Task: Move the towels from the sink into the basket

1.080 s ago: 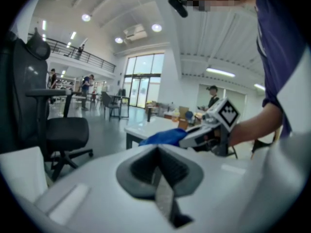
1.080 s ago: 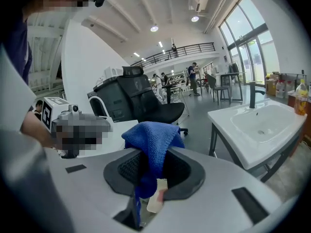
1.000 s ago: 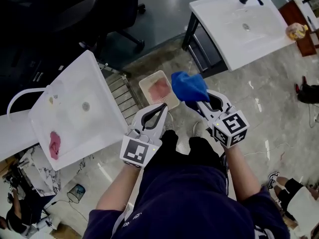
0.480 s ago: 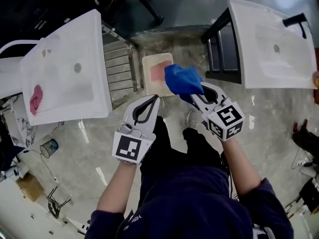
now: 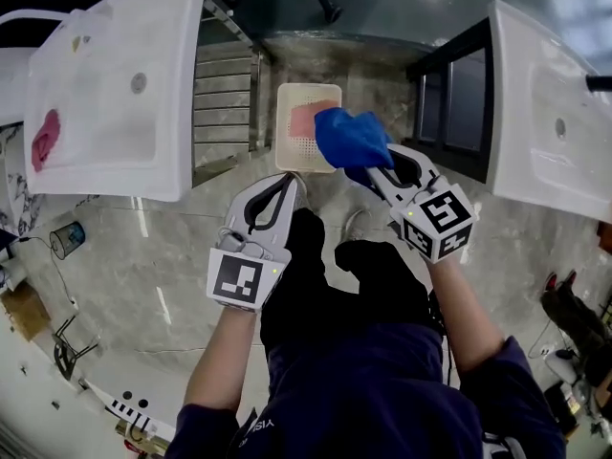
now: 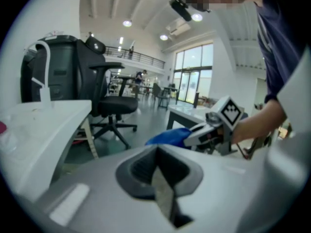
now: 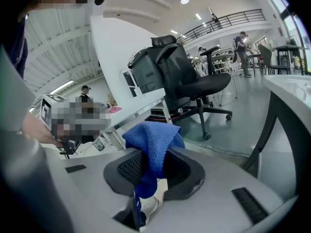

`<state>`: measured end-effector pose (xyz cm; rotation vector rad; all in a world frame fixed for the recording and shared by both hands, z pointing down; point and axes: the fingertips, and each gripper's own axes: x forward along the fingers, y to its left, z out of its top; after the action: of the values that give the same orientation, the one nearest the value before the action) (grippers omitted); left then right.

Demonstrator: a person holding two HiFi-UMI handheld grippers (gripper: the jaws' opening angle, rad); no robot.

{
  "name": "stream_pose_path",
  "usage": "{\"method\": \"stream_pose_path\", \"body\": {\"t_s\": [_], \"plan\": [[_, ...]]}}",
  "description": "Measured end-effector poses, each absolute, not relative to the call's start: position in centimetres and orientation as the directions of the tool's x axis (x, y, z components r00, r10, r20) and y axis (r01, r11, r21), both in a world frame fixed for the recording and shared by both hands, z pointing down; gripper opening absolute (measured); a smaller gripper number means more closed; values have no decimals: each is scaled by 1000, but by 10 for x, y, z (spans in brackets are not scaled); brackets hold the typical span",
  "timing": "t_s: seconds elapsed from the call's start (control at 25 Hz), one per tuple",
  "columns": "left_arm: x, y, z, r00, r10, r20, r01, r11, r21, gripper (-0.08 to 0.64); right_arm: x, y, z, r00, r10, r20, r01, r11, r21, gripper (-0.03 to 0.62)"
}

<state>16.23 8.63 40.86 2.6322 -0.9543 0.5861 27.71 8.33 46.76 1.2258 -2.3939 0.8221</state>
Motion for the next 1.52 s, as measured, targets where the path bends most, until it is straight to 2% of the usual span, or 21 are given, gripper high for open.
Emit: {"method": "stream_pose_path", "body": {"t_s": [0.84,1.52], "plan": [[109,55,588,687,-565,457,-661,-747,71,3,211,48,646,-630,-574,523,-771,544,-332,87],[119,45,688,713,-553,430,-600,-799,-34,3,193,34,763,-671,-555,492,-732,603,-317,87]]}}
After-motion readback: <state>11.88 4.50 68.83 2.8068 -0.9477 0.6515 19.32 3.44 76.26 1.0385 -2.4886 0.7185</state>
